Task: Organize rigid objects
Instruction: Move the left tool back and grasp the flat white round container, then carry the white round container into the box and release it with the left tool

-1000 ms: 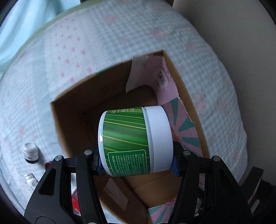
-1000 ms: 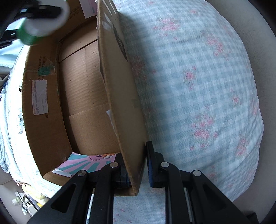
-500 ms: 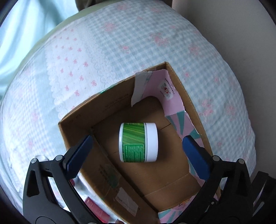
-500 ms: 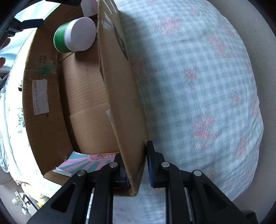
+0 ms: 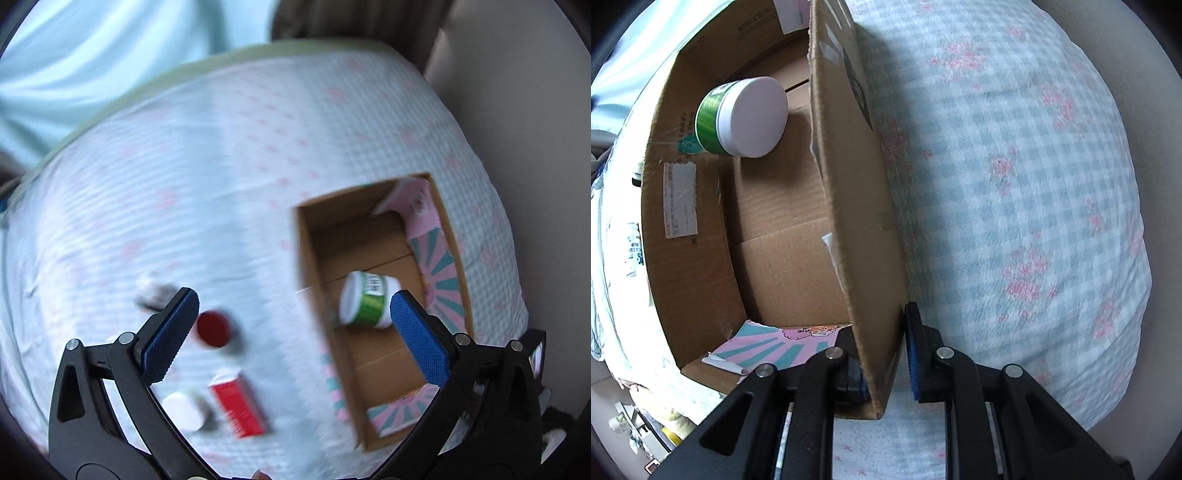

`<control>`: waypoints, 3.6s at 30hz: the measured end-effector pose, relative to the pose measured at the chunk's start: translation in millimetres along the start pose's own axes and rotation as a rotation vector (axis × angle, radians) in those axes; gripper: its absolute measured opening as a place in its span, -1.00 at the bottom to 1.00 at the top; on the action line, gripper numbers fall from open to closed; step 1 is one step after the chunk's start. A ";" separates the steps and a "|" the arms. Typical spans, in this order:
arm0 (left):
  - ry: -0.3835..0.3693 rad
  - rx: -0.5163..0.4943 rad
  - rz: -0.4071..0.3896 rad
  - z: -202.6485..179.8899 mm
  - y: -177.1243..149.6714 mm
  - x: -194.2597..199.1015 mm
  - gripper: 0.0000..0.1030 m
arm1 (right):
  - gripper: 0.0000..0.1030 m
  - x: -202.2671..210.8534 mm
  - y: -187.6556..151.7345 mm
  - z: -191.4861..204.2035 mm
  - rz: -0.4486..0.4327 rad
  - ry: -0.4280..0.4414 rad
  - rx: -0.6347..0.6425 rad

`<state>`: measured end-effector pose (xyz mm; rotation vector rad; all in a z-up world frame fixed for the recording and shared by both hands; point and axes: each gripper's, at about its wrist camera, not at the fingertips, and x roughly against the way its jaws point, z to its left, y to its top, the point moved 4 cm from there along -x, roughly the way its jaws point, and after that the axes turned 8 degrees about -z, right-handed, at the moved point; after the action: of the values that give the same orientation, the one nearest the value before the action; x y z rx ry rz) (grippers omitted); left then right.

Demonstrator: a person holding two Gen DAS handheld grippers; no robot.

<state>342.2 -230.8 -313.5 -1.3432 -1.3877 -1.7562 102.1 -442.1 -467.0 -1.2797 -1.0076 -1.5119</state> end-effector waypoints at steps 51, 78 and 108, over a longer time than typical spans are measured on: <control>0.212 0.422 -0.044 167.6 -265.8 -115.2 0.33 | -0.69 28.9 -2.8 26.4 -0.010 -0.056 0.124; 0.067 0.252 -0.214 103.1 -63.4 26.2 0.32 | -0.75 25.3 5.1 -11.0 -0.019 0.043 0.016; -0.108 -0.136 0.157 -123.6 -8.2 -155.5 0.32 | -0.75 27.5 5.9 -33.5 -0.020 0.045 -0.011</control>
<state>346.2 -368.7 -456.5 -1.5960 -1.1998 -1.7210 96.8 -478.9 -444.2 -1.2412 -0.9871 -1.5565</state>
